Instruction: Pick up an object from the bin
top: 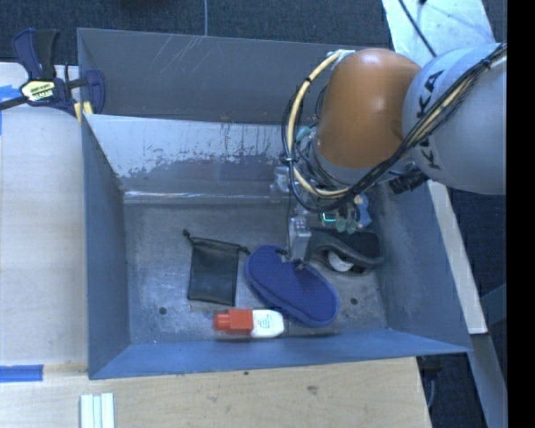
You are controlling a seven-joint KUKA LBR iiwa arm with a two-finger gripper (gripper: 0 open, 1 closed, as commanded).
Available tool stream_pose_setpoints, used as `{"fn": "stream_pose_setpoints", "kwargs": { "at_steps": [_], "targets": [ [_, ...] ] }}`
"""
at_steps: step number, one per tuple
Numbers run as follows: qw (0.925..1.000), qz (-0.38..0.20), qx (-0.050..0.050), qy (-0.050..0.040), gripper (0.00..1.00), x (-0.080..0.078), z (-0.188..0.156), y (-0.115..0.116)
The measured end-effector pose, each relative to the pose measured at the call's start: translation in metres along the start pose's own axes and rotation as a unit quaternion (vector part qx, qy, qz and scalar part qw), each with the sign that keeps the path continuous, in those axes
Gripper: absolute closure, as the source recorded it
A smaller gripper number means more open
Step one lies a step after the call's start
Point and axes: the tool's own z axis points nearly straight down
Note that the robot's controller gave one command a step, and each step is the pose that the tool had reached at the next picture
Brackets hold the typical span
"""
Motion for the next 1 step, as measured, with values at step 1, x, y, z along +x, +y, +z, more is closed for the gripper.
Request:
{"fn": "stream_pose_setpoints", "kwargs": {
  "at_steps": [1],
  "targets": [
    [0.9998,0.017,-0.001,-0.0065,0.0,0.0535,0.0993,-0.0042]
  ]
}}
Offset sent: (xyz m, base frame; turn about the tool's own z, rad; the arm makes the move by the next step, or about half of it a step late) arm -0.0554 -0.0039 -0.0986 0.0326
